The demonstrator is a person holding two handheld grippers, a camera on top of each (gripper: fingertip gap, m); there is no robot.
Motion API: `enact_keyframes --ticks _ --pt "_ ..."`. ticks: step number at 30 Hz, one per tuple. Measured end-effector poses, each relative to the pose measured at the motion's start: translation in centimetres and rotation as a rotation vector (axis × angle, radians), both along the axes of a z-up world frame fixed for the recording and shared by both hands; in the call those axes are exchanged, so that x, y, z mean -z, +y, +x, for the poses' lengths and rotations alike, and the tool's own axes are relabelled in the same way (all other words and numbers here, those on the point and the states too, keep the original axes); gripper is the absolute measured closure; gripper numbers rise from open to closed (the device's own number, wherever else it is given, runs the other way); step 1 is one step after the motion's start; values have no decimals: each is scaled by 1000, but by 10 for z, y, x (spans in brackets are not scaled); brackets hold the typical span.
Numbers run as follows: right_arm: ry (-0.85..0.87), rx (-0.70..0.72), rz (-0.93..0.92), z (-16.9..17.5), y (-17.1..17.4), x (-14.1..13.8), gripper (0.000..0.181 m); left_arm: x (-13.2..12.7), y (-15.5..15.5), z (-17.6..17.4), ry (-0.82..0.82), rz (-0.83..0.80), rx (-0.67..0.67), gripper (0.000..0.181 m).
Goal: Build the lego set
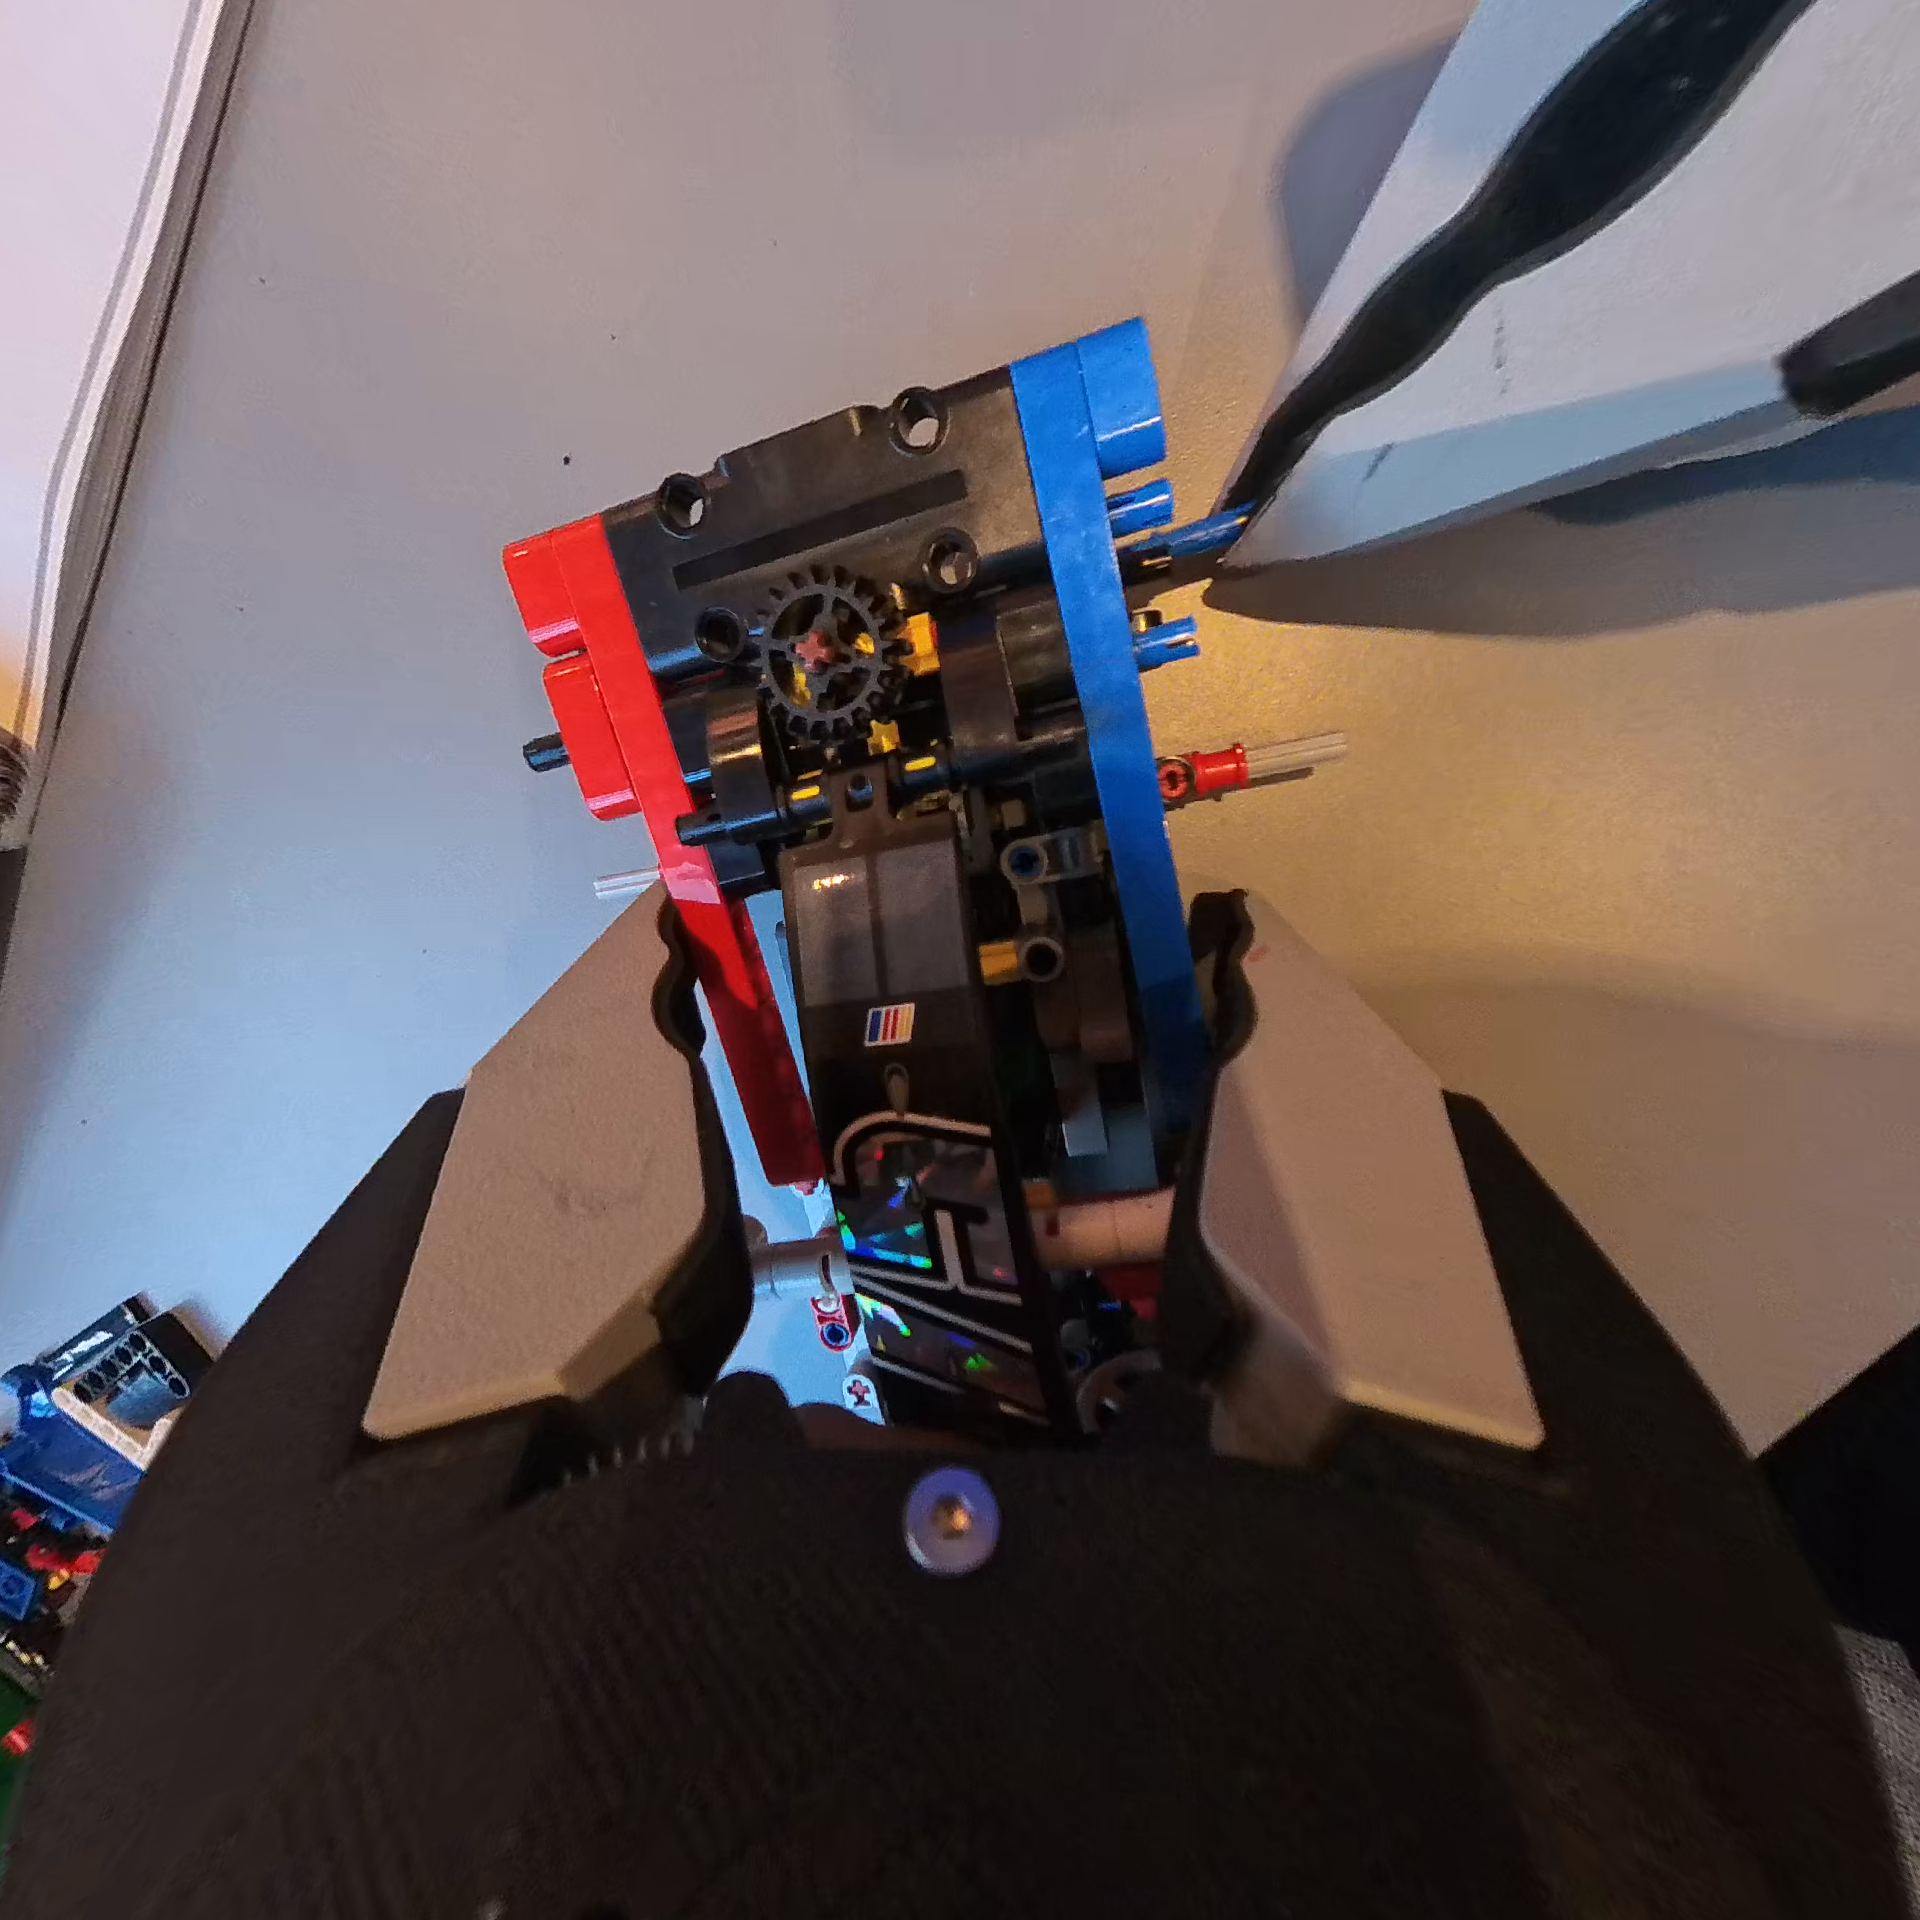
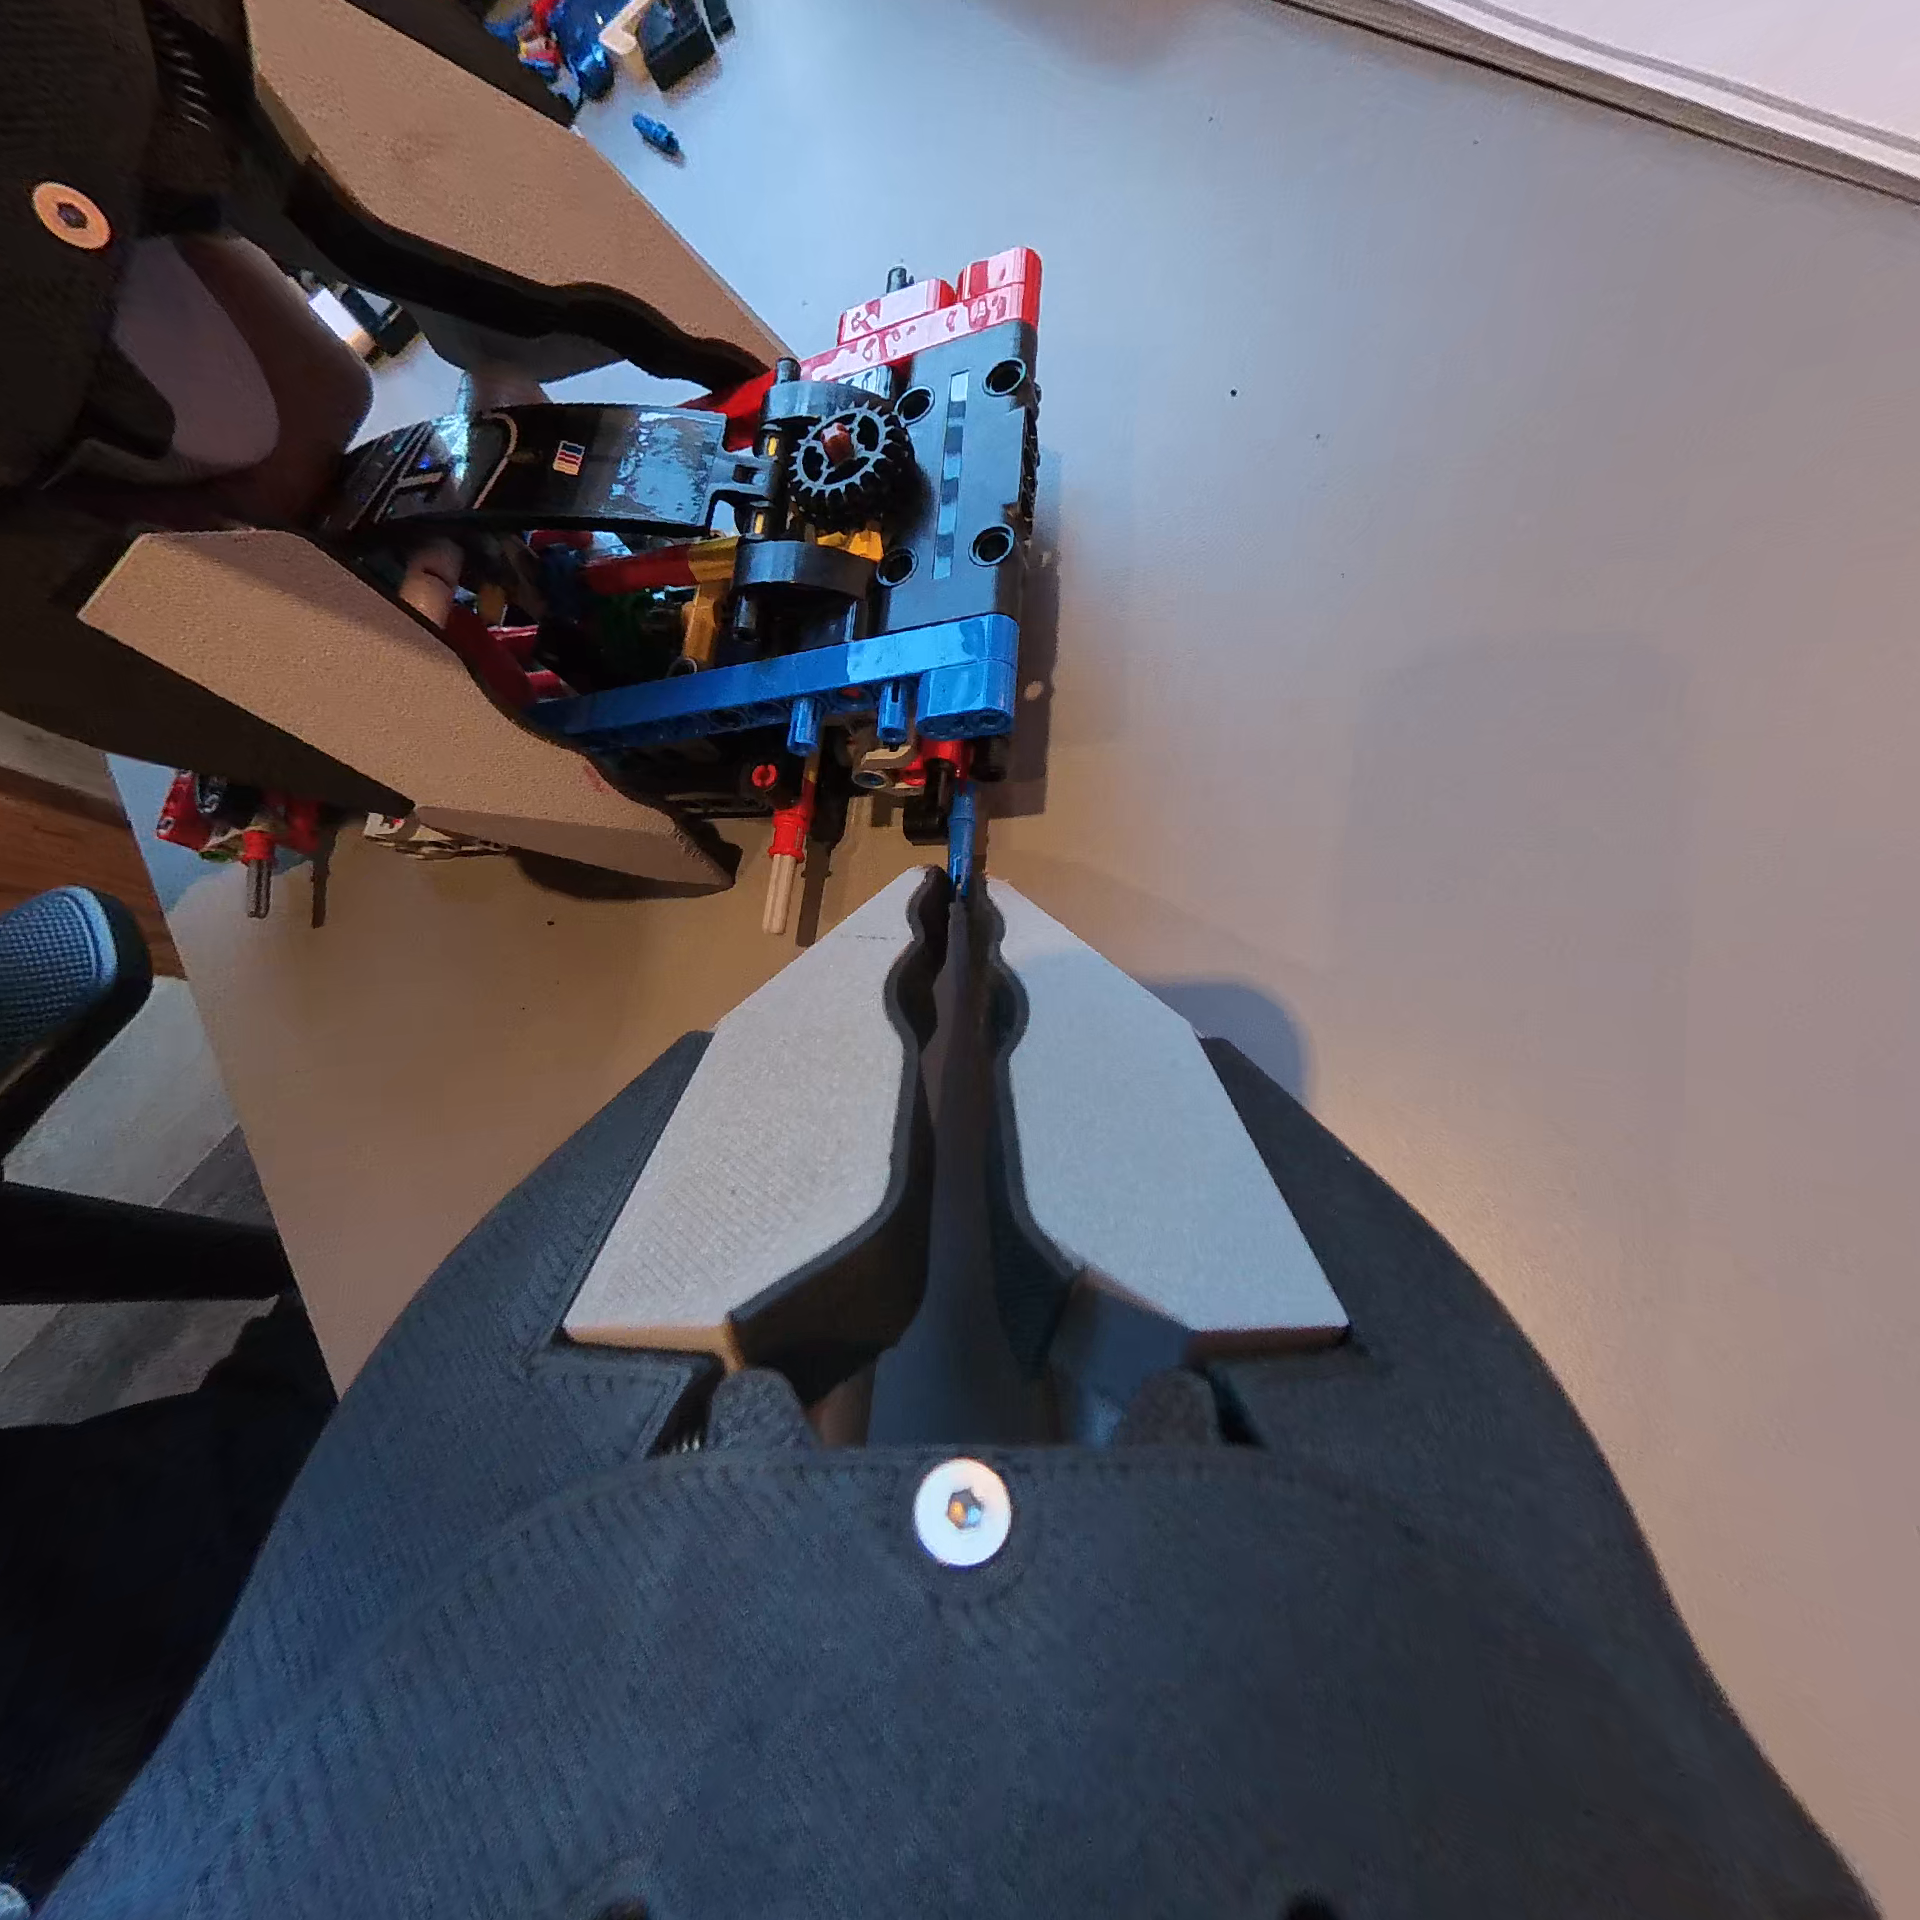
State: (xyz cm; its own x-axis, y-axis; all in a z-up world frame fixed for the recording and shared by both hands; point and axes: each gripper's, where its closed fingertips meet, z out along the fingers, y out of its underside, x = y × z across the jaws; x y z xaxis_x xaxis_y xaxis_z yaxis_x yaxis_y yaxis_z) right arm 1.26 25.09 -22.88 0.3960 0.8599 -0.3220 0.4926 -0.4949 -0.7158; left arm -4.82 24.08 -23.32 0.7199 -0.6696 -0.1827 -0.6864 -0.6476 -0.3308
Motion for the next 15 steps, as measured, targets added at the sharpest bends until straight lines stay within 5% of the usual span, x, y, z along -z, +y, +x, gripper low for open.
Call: enact_keyframes --ticks 15 --pt "-61 -30 28 -3 -2 6 181 0 0 -1 -2 0 9 83"
